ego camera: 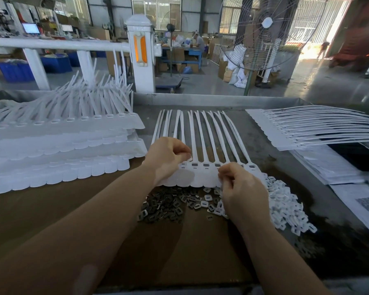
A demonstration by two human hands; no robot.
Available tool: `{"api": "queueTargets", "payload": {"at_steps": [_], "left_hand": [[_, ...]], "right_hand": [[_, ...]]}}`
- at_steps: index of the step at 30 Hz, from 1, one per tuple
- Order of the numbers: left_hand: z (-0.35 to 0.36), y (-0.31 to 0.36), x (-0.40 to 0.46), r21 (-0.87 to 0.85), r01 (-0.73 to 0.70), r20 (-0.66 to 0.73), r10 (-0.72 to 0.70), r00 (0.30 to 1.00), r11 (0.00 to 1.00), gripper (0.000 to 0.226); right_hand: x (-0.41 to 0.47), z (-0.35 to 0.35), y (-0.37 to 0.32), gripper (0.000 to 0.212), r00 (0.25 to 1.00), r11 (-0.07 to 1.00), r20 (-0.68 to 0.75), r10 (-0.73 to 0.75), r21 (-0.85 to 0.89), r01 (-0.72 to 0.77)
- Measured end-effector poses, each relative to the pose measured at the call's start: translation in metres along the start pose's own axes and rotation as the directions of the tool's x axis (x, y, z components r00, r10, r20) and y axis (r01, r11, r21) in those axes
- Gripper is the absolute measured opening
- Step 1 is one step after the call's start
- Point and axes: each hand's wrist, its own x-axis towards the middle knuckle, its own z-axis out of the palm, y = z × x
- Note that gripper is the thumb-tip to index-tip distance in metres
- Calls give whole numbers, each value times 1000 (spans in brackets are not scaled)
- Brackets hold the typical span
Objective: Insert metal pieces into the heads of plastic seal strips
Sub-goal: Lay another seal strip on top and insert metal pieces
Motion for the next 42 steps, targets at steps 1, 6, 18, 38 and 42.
{"api": "queueTargets", "payload": {"at_steps": [1, 6, 18, 38, 42], "left_hand": [[2, 1, 2, 18, 6, 20, -6, 1000, 1000, 10], [9, 3, 12, 85, 13, 112, -23, 993, 996, 10], [10, 2, 23, 65, 101, 163, -110, 980, 993, 13], [10, 1, 27, 54, 141, 191, -149, 970, 989, 2], [12, 1, 27, 27, 121, 188, -124, 974, 992, 4]], "right_hand": [[0, 0, 1, 17, 1000, 1000, 1, 1, 0, -1], [1, 0, 1, 17, 1000, 1000, 4, 1, 9, -1], [0, 1, 1, 18, 999, 999, -7, -39, -21, 39], [1, 0, 2, 17, 998, 998, -25, -59, -28, 58], [1, 0, 2, 18, 998, 998, -17, -55, -31, 54]]}}
